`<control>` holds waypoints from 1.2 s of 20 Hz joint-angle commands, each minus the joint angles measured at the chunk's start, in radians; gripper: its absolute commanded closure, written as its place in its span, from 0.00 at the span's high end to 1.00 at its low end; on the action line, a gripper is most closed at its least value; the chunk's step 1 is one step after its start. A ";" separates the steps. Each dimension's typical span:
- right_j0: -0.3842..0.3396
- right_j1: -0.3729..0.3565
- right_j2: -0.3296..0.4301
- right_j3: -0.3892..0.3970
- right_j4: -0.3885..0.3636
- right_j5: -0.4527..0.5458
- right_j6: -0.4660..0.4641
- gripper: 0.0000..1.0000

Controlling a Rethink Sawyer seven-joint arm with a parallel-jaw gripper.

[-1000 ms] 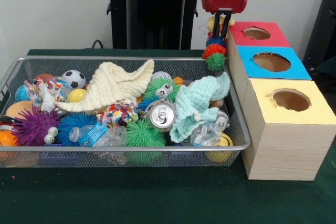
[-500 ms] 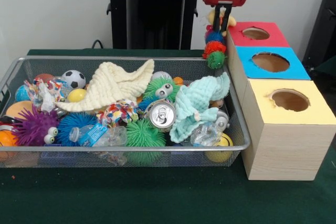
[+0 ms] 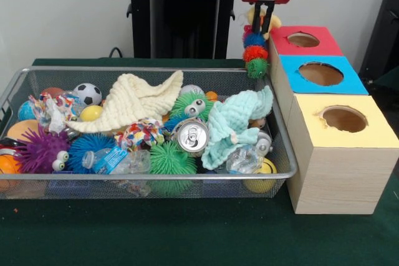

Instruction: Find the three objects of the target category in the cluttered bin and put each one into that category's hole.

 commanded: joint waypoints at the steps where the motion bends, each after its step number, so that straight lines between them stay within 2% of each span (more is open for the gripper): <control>1: -0.020 0.027 0.112 -0.138 0.064 0.084 0.148 0.00; 10: 0.013 0.065 0.120 -0.196 0.105 0.087 0.178 0.00; 24: 0.031 -0.001 0.082 -0.231 0.112 0.238 0.176 0.00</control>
